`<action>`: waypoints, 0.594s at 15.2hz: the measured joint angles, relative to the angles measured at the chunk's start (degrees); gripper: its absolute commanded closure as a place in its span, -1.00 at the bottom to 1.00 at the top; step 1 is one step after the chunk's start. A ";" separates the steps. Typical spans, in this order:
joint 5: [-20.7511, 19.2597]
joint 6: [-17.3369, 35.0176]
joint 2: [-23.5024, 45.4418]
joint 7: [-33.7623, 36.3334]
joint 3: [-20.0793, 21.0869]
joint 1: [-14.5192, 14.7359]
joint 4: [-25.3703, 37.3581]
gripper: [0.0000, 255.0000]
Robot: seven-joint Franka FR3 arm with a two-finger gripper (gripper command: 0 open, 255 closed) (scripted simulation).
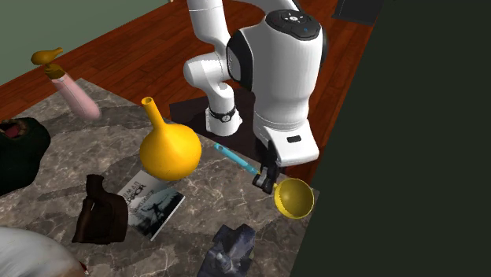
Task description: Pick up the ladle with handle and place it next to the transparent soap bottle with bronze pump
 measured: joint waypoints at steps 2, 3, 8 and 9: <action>0.07 -1.73 -0.35 -0.11 0.05 0.03 1.37 1.00; 0.10 -2.37 -0.53 -0.15 0.08 0.04 1.83 1.00; 0.27 -6.36 -1.04 -0.52 0.11 0.07 5.33 1.00; 0.31 -7.19 -1.07 -0.54 0.16 0.11 6.13 1.00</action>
